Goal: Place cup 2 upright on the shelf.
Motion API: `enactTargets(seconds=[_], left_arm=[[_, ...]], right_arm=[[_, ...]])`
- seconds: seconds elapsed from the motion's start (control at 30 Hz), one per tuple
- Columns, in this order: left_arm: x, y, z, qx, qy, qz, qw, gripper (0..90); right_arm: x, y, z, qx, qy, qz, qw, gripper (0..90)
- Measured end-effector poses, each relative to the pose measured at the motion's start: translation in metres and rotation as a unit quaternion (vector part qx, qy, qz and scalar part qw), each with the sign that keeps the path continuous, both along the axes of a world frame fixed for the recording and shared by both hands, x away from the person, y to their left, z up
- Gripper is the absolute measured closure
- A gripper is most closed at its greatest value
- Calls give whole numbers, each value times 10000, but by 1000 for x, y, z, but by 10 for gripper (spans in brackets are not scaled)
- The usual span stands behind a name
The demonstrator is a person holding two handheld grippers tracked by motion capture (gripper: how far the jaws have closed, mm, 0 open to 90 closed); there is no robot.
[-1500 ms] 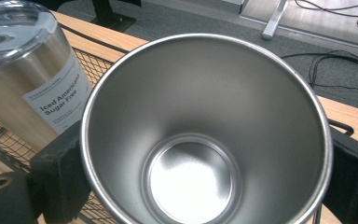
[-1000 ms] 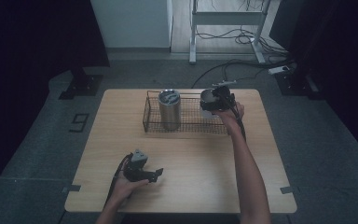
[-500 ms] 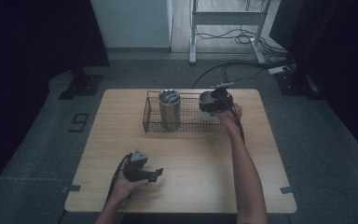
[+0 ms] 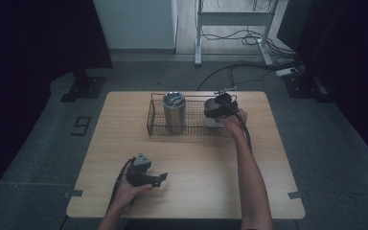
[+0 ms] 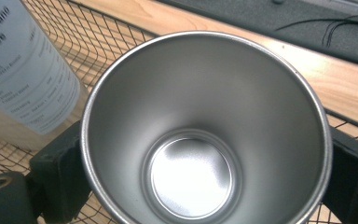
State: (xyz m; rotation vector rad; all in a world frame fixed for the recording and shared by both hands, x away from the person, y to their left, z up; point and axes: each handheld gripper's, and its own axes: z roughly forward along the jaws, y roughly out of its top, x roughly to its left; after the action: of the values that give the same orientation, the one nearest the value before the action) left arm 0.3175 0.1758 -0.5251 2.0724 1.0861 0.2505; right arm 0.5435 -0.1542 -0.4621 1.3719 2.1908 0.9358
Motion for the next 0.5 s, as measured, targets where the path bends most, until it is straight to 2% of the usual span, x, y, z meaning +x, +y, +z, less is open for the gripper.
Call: enactTargets(seconds=[0.5], left_arm=[[0, -1, -1, 17, 26, -25, 10000, 142]], right_arm=[[2, 3, -13, -208, 258, 54, 9994, 67]])
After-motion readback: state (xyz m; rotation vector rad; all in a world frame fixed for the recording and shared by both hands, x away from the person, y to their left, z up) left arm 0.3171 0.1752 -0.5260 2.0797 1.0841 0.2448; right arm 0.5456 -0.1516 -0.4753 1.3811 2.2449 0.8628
